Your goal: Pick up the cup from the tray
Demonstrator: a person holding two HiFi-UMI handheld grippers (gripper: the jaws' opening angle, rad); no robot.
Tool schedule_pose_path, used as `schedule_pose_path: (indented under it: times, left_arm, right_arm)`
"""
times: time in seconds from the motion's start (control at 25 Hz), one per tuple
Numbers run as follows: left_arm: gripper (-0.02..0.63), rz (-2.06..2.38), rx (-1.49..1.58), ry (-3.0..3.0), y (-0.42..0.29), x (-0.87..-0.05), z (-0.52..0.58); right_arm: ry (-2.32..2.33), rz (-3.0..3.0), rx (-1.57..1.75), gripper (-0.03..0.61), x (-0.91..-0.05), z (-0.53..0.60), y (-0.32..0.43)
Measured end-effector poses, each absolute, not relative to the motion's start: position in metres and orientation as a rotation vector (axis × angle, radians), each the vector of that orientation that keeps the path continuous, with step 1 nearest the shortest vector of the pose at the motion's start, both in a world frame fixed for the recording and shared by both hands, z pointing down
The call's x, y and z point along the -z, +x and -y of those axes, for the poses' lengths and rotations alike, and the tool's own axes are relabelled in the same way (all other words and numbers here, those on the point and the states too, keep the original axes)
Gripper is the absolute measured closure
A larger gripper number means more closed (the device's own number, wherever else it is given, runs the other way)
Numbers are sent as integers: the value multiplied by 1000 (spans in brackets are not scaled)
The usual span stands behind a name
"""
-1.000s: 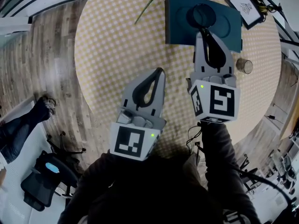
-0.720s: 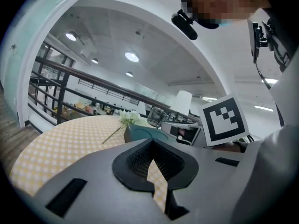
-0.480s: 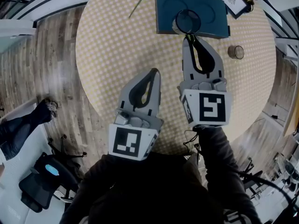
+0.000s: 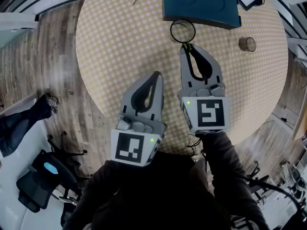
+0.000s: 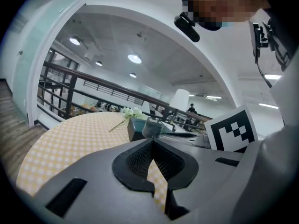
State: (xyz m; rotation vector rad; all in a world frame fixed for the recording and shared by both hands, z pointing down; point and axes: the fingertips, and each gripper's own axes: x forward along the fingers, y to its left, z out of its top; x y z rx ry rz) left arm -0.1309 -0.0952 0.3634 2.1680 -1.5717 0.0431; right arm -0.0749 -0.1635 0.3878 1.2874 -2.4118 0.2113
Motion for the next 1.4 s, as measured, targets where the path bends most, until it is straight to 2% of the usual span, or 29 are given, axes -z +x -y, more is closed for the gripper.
schedule_pose_path:
  times: [0.6,1.12,1.24,1.4]
  left_arm:
    - [609,1542,-102,2123,-160,-392,103]
    - [609,1536,-143,2164,-146,-392,100]
    - [609,1554,-154,2190,-154,-382,98]
    - [609,1587,-153,2226,-157,-364,88]
  right_arm:
    - [1155,2342,-297,540,-450,155,-106]
    - [1120,2283,-309,538,-474,148,-99]
    - [1096,2275,-331,464,-476,145,-106]
    - [1117,2276,-332,463,-466,131,-102]
